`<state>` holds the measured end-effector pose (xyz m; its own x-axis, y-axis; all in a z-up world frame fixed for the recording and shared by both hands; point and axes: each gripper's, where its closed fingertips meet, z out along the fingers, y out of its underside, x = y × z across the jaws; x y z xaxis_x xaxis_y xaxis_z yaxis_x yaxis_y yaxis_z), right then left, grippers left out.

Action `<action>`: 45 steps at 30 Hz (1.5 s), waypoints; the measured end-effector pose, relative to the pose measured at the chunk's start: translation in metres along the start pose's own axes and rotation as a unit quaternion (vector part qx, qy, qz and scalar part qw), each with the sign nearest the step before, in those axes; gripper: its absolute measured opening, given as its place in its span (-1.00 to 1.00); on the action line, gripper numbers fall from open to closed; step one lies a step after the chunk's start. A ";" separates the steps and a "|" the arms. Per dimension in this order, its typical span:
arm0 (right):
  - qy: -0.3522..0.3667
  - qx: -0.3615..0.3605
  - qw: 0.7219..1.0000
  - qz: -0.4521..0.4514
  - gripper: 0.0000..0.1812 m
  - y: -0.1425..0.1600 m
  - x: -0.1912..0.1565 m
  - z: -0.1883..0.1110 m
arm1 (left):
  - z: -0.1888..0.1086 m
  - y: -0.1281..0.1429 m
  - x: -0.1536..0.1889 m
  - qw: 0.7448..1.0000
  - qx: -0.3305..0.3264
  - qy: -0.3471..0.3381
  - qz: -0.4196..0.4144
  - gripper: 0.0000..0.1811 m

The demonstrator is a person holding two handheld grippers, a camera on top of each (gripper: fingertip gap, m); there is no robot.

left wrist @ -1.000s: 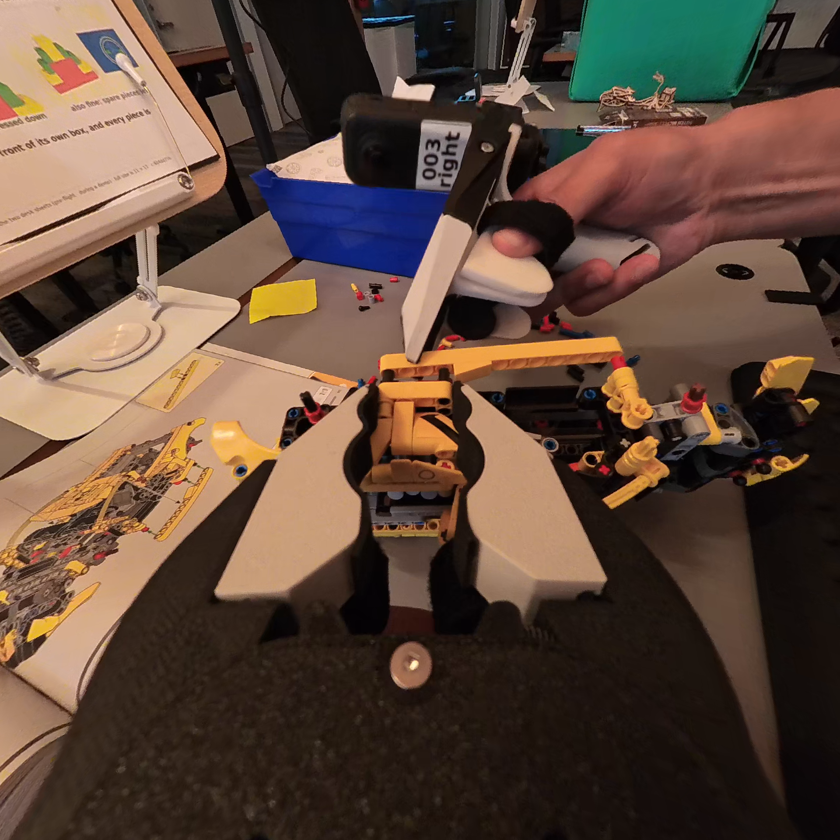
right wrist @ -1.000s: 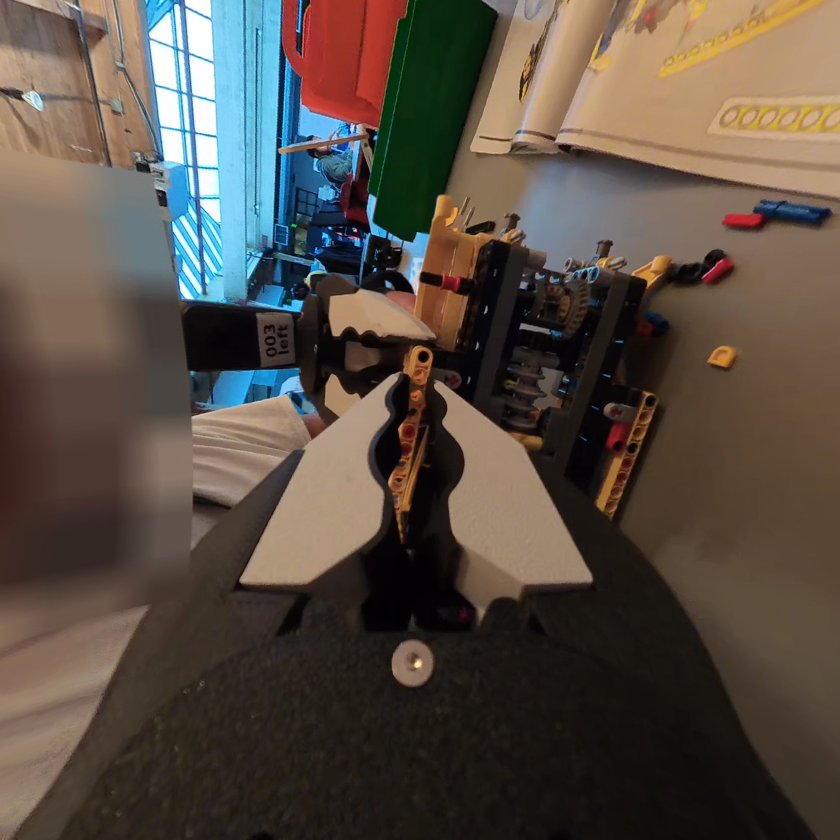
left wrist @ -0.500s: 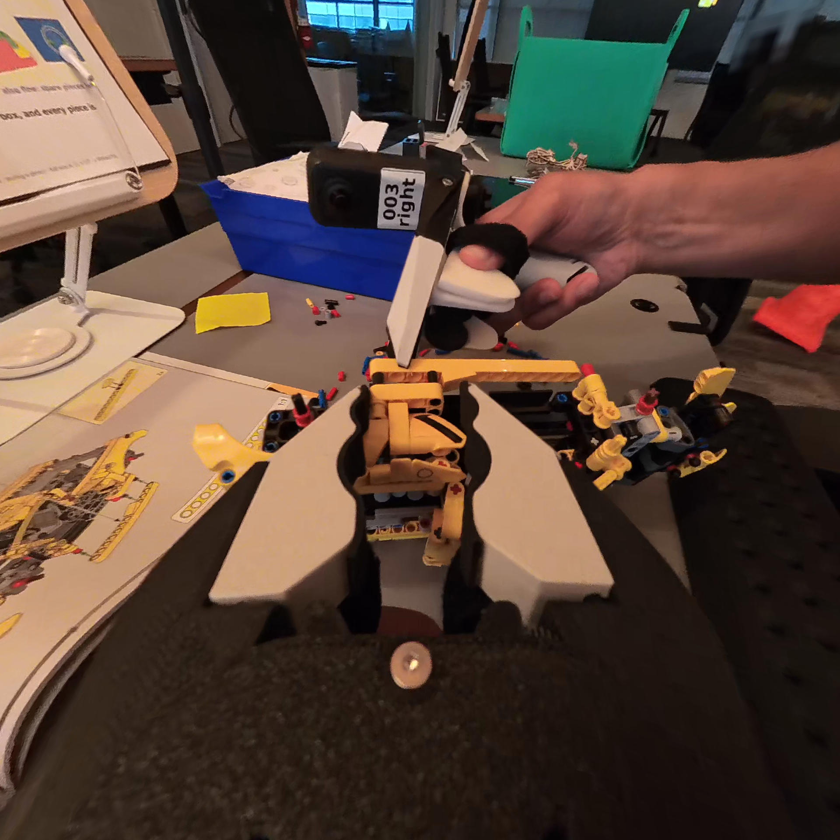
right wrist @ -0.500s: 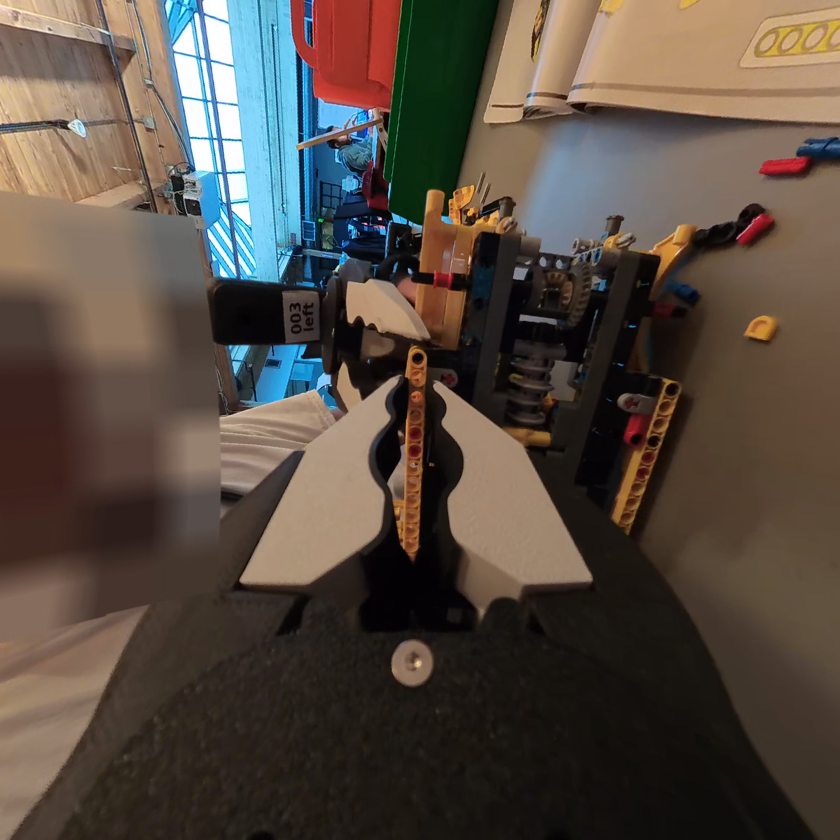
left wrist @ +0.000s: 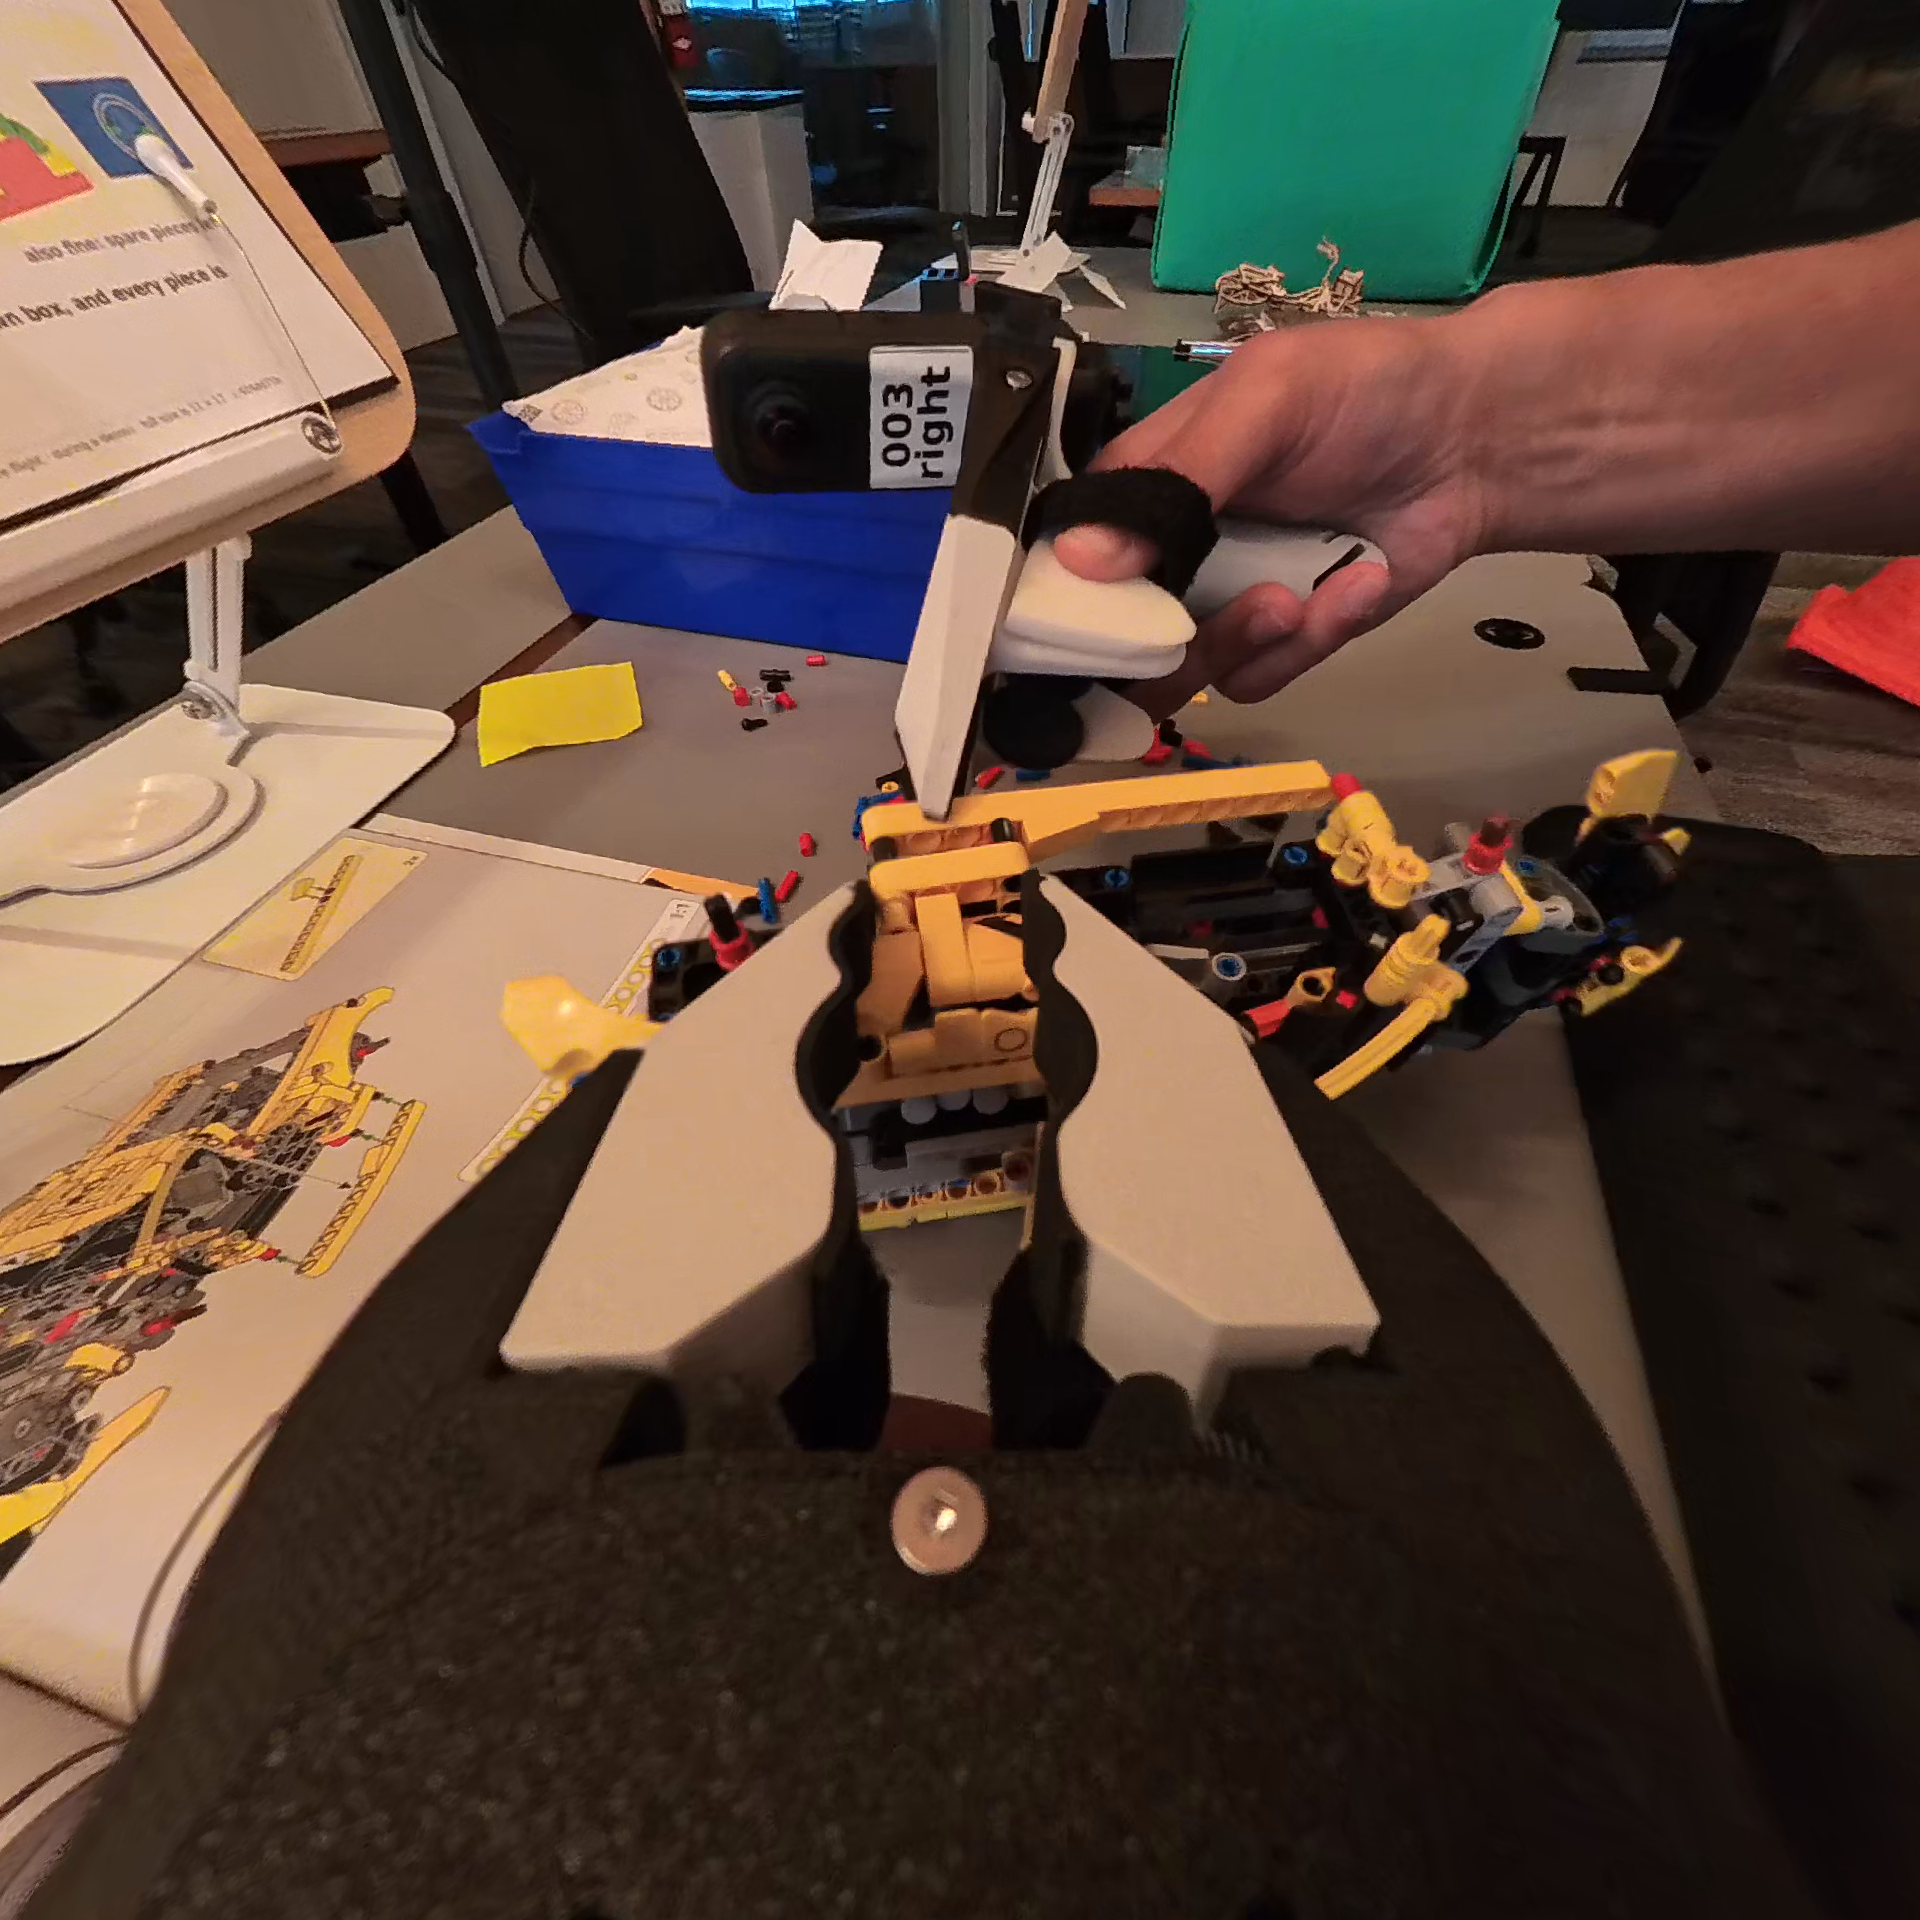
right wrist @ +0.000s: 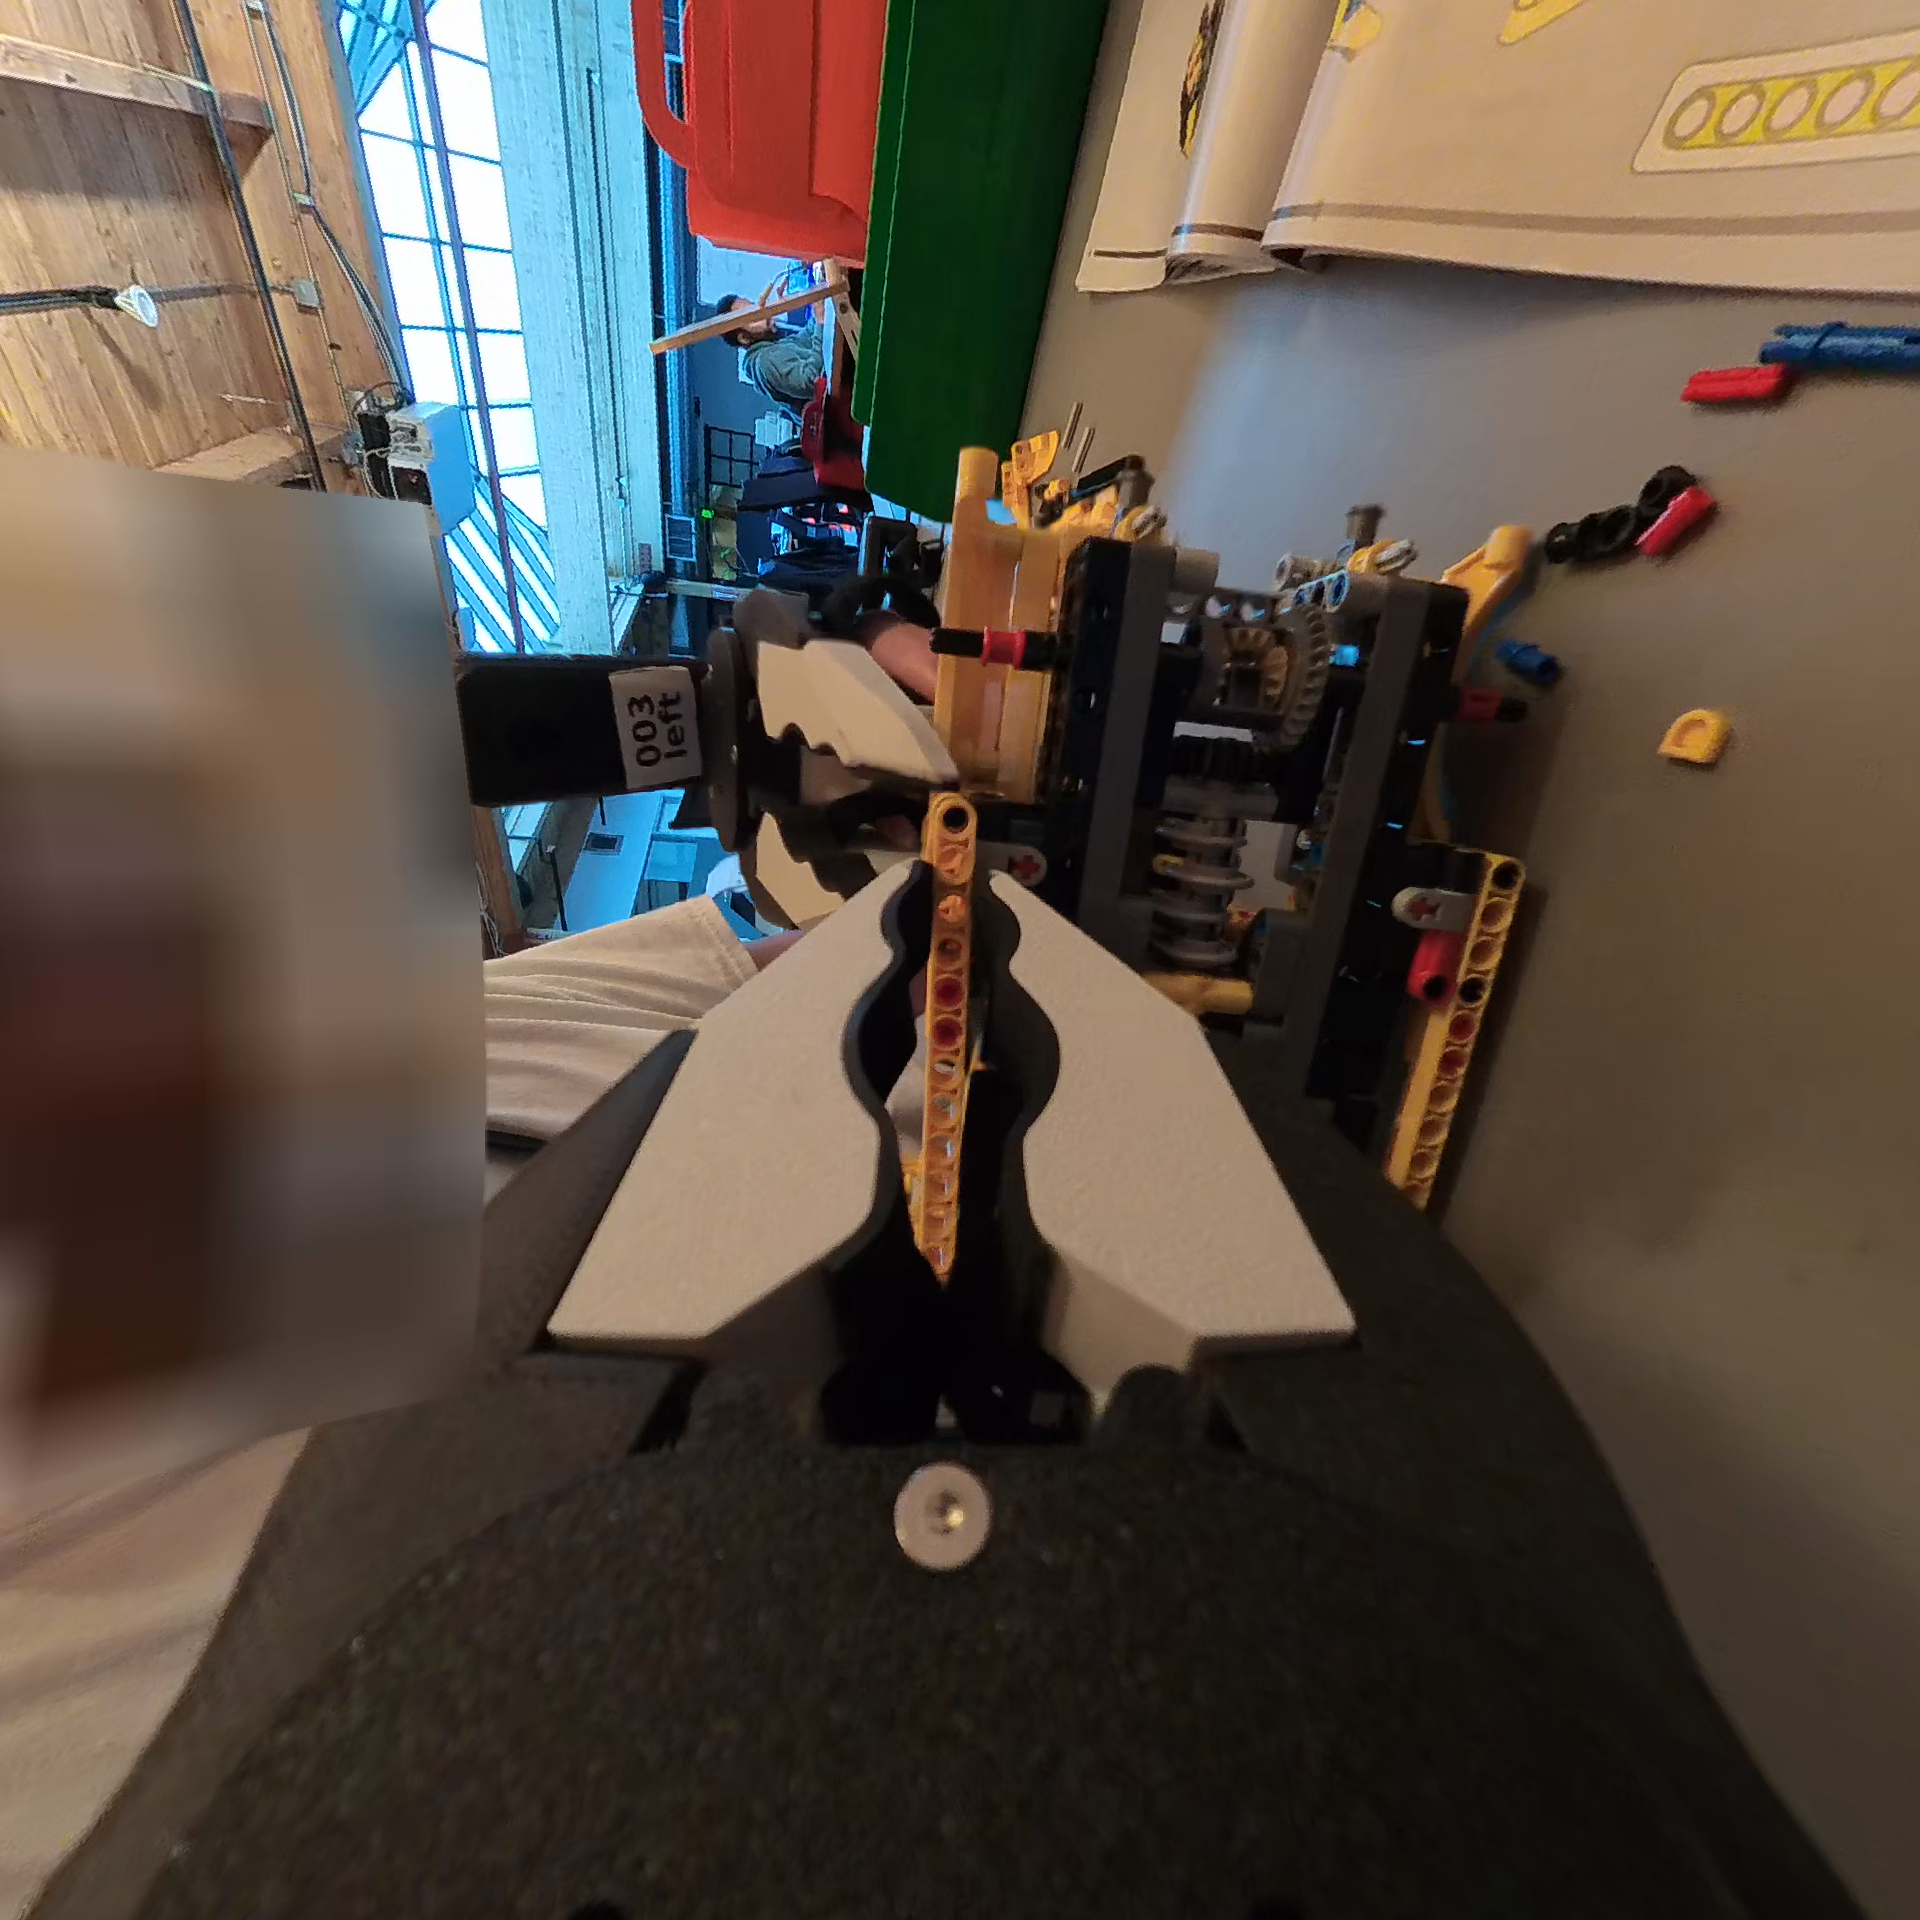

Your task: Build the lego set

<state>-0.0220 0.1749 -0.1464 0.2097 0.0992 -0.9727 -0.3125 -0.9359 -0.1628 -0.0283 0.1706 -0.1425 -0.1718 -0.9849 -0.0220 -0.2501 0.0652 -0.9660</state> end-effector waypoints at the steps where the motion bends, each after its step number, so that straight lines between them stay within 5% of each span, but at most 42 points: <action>1: 0.000 0.001 1.000 0.001 -0.94 0.000 0.000 0.000 | 0.000 0.000 0.000 1.000 0.000 0.000 -0.002 -0.70; 16: -0.085 -0.049 0.995 0.019 -0.93 0.009 -0.002 0.000 | 0.001 0.002 0.008 0.999 0.005 0.040 -0.005 -0.73; 21: 0.007 -0.077 0.993 -0.092 -0.93 0.011 -0.001 -0.002 | 0.004 0.002 0.009 0.999 0.005 0.044 -0.005 -0.73; 30: -0.103 -0.103 0.988 0.053 -0.93 0.017 -0.001 -0.004 | 0.005 0.001 0.015 0.998 0.007 0.059 -0.010 -0.73; 37: -0.027 -0.106 0.990 -0.086 -0.93 0.018 0.000 -0.004 | 0.005 0.001 0.016 0.998 0.008 0.058 -0.012 -0.73; 43: -0.061 -0.091 0.994 -0.014 -0.94 0.017 0.002 -0.005 | 0.007 0.000 0.015 0.998 0.014 0.060 -0.026 -0.72; 45: -0.056 -0.080 0.994 -0.053 -0.94 0.019 0.001 -0.005 | 0.007 0.001 0.017 0.998 0.014 0.064 -0.022 -0.72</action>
<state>-0.0229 0.1556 -0.1495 0.1261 0.2296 -0.9651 -0.1406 -0.9589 -0.2465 -0.0250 0.1531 -0.1452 -0.2823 -0.9579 0.0530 -0.2341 0.0152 -0.9721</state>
